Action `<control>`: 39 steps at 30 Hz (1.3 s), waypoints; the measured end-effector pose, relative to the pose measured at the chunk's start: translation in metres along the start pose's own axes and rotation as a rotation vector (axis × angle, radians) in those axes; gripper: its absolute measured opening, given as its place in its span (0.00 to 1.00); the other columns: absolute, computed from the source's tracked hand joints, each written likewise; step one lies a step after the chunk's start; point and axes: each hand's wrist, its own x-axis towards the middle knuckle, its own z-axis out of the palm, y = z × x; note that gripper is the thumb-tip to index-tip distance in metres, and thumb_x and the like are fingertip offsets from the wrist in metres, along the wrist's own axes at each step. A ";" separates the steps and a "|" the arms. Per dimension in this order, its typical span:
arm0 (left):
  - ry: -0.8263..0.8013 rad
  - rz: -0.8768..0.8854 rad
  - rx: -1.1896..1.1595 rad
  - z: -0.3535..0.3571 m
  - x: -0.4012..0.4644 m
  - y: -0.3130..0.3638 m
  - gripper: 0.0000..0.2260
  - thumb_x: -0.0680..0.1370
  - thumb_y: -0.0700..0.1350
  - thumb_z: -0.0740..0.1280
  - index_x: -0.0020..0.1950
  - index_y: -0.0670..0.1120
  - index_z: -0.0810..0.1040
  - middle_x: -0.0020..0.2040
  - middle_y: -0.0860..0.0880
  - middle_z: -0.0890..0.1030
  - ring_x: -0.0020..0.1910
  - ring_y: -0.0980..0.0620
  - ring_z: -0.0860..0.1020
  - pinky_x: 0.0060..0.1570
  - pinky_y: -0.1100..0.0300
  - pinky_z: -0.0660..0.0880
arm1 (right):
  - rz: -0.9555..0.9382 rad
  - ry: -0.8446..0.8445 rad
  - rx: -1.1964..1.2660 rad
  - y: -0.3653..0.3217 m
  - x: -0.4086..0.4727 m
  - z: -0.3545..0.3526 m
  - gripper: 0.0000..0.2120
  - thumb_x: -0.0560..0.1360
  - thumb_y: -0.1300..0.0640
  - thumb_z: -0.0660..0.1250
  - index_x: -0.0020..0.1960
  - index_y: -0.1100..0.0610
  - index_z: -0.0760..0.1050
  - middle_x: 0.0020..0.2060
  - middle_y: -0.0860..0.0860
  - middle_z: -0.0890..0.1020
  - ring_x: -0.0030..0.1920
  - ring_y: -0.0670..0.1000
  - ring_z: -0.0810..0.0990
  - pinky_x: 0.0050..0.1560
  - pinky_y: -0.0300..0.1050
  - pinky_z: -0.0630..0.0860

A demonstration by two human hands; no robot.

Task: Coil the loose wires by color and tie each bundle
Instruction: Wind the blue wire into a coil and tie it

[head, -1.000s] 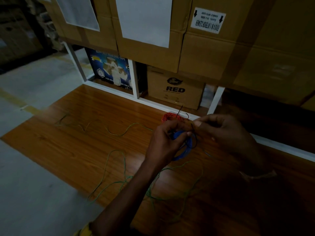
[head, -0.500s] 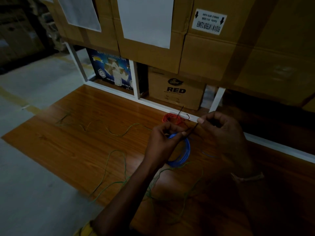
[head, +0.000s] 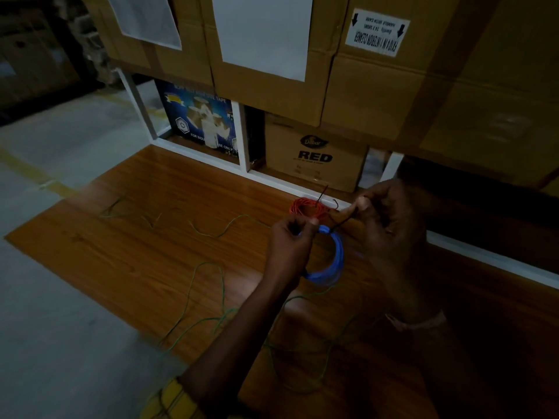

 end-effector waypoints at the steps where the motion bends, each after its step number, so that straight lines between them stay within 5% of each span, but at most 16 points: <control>1: 0.032 0.006 -0.008 0.001 0.001 -0.002 0.10 0.84 0.47 0.70 0.47 0.42 0.81 0.33 0.53 0.76 0.26 0.58 0.70 0.27 0.61 0.68 | -0.004 0.001 0.010 -0.002 -0.001 0.001 0.04 0.82 0.66 0.64 0.49 0.61 0.73 0.39 0.51 0.82 0.43 0.44 0.84 0.45 0.39 0.80; 9: 0.100 0.212 0.158 0.004 0.010 0.000 0.07 0.82 0.49 0.72 0.48 0.47 0.82 0.44 0.54 0.83 0.46 0.62 0.81 0.44 0.69 0.74 | 0.122 -0.003 0.036 -0.003 -0.002 -0.005 0.04 0.83 0.63 0.65 0.50 0.62 0.73 0.39 0.51 0.84 0.42 0.47 0.86 0.45 0.50 0.84; 12: 0.096 0.260 0.291 0.002 0.017 -0.008 0.13 0.81 0.59 0.68 0.50 0.49 0.81 0.48 0.48 0.82 0.50 0.54 0.81 0.47 0.58 0.77 | 0.141 -0.026 0.057 -0.004 -0.005 -0.004 0.03 0.82 0.64 0.65 0.49 0.62 0.73 0.39 0.51 0.84 0.42 0.50 0.86 0.46 0.52 0.84; 16: 0.118 0.236 0.254 -0.004 0.026 -0.006 0.13 0.83 0.54 0.69 0.48 0.45 0.81 0.45 0.46 0.83 0.46 0.51 0.82 0.44 0.54 0.78 | 0.148 -0.044 0.121 -0.009 -0.009 -0.002 0.03 0.82 0.63 0.65 0.49 0.61 0.74 0.39 0.51 0.84 0.42 0.50 0.86 0.46 0.48 0.84; 21: 0.116 0.261 0.196 -0.005 0.031 0.006 0.09 0.83 0.49 0.71 0.45 0.47 0.79 0.42 0.50 0.82 0.42 0.62 0.79 0.40 0.72 0.71 | 0.209 -0.027 0.225 -0.001 0.003 -0.008 0.02 0.83 0.63 0.65 0.51 0.60 0.74 0.42 0.57 0.85 0.46 0.57 0.87 0.48 0.56 0.85; 25: 0.066 0.258 0.121 -0.004 0.036 0.005 0.09 0.83 0.49 0.71 0.45 0.48 0.78 0.41 0.53 0.82 0.39 0.61 0.78 0.42 0.65 0.73 | 0.356 -0.127 0.314 0.009 0.017 -0.019 0.03 0.83 0.62 0.65 0.53 0.62 0.76 0.47 0.59 0.86 0.51 0.57 0.87 0.52 0.55 0.84; 29: 0.018 0.187 0.025 0.002 0.033 0.003 0.09 0.84 0.49 0.70 0.45 0.49 0.77 0.40 0.55 0.81 0.32 0.61 0.74 0.35 0.60 0.70 | 0.613 -0.070 0.372 0.029 0.025 -0.030 0.22 0.83 0.44 0.59 0.61 0.61 0.78 0.53 0.55 0.87 0.57 0.54 0.86 0.61 0.56 0.79; 31: 0.002 0.177 0.000 0.002 0.033 0.003 0.09 0.84 0.49 0.69 0.45 0.48 0.77 0.38 0.55 0.79 0.30 0.60 0.72 0.31 0.61 0.69 | 0.747 -0.008 0.630 0.044 0.027 -0.041 0.27 0.82 0.39 0.54 0.59 0.60 0.79 0.53 0.56 0.87 0.57 0.57 0.86 0.61 0.57 0.78; 34: -0.065 0.112 -0.078 0.001 0.036 -0.002 0.10 0.85 0.50 0.68 0.50 0.43 0.78 0.35 0.56 0.79 0.28 0.55 0.68 0.25 0.60 0.66 | 0.930 0.034 0.879 0.071 0.018 -0.045 0.20 0.80 0.47 0.59 0.52 0.61 0.83 0.47 0.57 0.87 0.50 0.57 0.87 0.50 0.52 0.84; 39: -0.117 0.021 -0.173 0.013 0.041 -0.019 0.10 0.85 0.48 0.67 0.52 0.42 0.77 0.31 0.55 0.73 0.27 0.56 0.66 0.26 0.61 0.64 | 1.117 -0.202 0.555 0.104 -0.023 -0.022 0.07 0.81 0.62 0.63 0.53 0.55 0.80 0.45 0.52 0.87 0.40 0.48 0.85 0.40 0.43 0.80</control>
